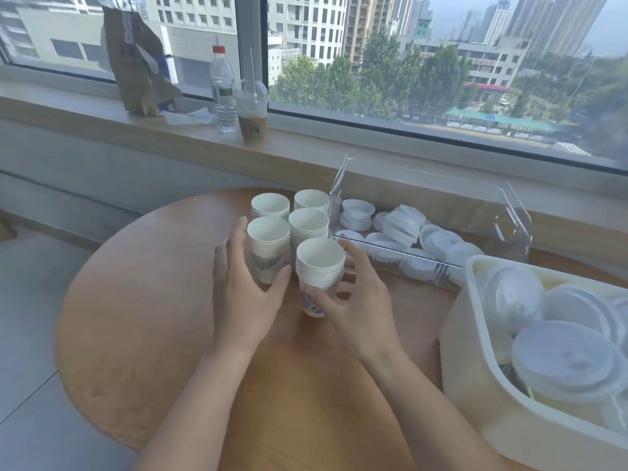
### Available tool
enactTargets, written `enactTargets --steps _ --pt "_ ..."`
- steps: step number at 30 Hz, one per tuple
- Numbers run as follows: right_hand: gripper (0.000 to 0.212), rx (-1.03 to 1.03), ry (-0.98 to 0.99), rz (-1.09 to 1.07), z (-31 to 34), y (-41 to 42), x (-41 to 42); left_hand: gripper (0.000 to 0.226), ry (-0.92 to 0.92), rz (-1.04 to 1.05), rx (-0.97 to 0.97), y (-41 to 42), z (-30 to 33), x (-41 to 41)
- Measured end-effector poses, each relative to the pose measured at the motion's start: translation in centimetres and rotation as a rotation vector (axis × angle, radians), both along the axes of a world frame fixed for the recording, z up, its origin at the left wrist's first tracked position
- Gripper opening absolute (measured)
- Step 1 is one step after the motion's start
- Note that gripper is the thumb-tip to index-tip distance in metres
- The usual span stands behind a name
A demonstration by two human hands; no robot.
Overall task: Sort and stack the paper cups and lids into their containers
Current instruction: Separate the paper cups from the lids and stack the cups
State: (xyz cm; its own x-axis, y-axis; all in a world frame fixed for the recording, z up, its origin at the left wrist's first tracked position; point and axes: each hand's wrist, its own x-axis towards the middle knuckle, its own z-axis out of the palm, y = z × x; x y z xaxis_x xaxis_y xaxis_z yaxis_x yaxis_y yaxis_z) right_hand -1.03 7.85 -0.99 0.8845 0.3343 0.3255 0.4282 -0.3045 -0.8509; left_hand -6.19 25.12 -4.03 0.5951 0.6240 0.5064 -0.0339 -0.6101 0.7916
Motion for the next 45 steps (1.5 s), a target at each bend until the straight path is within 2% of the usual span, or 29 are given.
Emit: enactTargets --steps 6,15,22,26,30,37,40,45 --pt "0.081 -0.026 0.002 0.015 -1.7 1.8 0.8 0.107 0.065 -0.036 -0.041 2.3 -0.5 2.7" --pt "0.079 -0.044 0.000 -0.012 -1.7 3.0 1.1 0.095 0.109 0.007 -0.018 4.6 -0.3 2.2" --pt "0.092 -0.148 -0.053 -0.011 0.2 2.1 -0.2 0.097 0.127 -0.018 0.058 4.1 1.3 0.7" --pt "0.089 -0.155 -0.100 0.014 2.8 0.1 -2.3 0.090 0.081 0.014 0.095 2.4 3.8 -0.9" --pt "0.079 -0.113 -0.167 0.041 6.6 -3.1 -5.0 0.088 0.008 -0.038 0.137 -1.4 6.7 -2.5" --pt "0.036 -0.155 -0.283 0.060 12.0 -12.9 -7.4 0.063 -0.102 -0.227 0.176 -10.7 9.9 -5.5" --pt "0.030 -0.247 -0.312 0.013 12.8 -18.6 -6.8 0.051 -0.095 -0.303 0.205 -14.4 10.3 -6.0" --pt "0.030 -0.332 -0.332 -0.135 12.7 -27.9 -4.9 0.044 -0.059 -0.464 0.260 -20.0 11.2 -5.6"
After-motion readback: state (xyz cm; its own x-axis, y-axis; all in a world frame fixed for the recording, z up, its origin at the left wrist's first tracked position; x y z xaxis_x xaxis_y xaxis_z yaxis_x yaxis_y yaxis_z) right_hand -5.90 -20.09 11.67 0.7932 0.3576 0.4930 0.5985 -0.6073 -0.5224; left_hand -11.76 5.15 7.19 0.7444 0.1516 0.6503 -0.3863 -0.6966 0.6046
